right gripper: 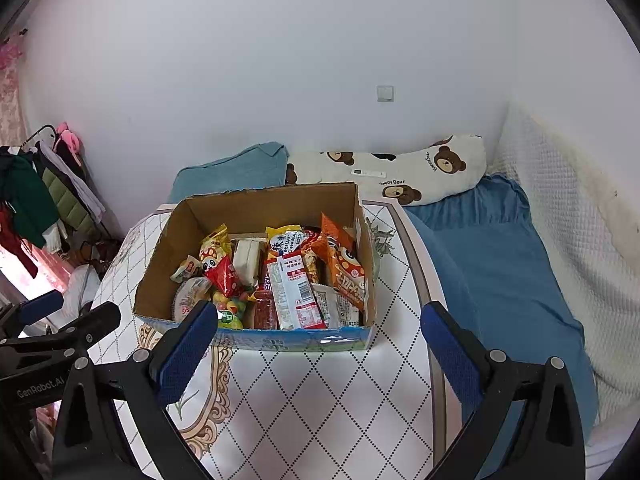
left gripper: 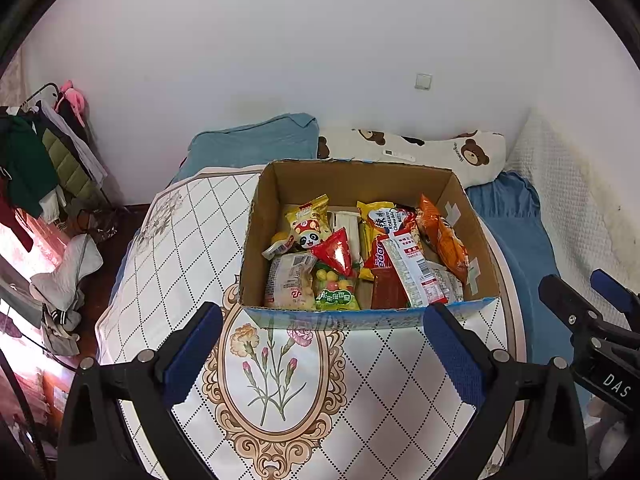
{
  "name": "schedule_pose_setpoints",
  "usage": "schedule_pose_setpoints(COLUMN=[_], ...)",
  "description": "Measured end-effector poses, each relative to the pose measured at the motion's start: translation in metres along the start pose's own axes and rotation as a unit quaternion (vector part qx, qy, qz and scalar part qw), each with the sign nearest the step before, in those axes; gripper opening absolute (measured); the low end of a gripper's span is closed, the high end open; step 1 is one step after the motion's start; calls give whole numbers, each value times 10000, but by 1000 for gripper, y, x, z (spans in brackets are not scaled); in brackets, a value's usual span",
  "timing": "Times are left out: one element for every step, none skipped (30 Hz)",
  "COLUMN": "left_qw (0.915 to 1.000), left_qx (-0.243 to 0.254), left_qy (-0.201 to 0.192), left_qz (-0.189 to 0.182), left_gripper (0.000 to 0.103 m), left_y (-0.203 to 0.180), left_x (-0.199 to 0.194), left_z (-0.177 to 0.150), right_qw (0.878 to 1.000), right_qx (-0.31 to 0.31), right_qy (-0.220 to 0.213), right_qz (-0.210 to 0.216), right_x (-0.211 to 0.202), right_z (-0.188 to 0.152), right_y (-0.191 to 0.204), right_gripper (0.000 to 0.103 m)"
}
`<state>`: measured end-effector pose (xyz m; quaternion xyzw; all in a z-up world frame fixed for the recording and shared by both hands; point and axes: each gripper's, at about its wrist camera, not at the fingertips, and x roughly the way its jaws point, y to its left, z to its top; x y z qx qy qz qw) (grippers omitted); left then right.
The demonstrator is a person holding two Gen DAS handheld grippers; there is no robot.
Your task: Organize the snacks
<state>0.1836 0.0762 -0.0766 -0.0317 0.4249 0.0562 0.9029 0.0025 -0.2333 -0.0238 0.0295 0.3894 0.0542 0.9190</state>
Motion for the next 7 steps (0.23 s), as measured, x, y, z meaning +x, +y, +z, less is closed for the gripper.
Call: schedule_pose_setpoints(left_qw=[10000, 10000, 10000, 10000, 10000, 10000, 10000], left_qx=[-4, -3, 3, 11, 13, 14, 16], left_qy=[-6, -13, -31, -44, -57, -73, -78], left_qz=[-5, 3, 4, 0, 3, 4, 4], left_gripper=[103, 103, 103, 103, 103, 103, 103], left_y=[0, 0, 0, 0, -1, -1, -1], left_x=[-1, -2, -3, -3, -4, -5, -5], left_z=[0, 0, 0, 1, 1, 1, 2], right_qw=[10000, 10000, 10000, 10000, 10000, 10000, 10000], right_qx=[-1, -5, -3, -1, -6, -10, -5], right_qy=[9, 17, 23, 16, 13, 16, 14], right_qz=[9, 8, 9, 13, 13, 5, 5], right_x=[0, 0, 0, -1, -2, -2, -3], right_z=[0, 0, 0, 1, 1, 1, 2], right_y=[0, 0, 0, 0, 0, 0, 0], right_gripper=[103, 103, 103, 103, 103, 103, 103])
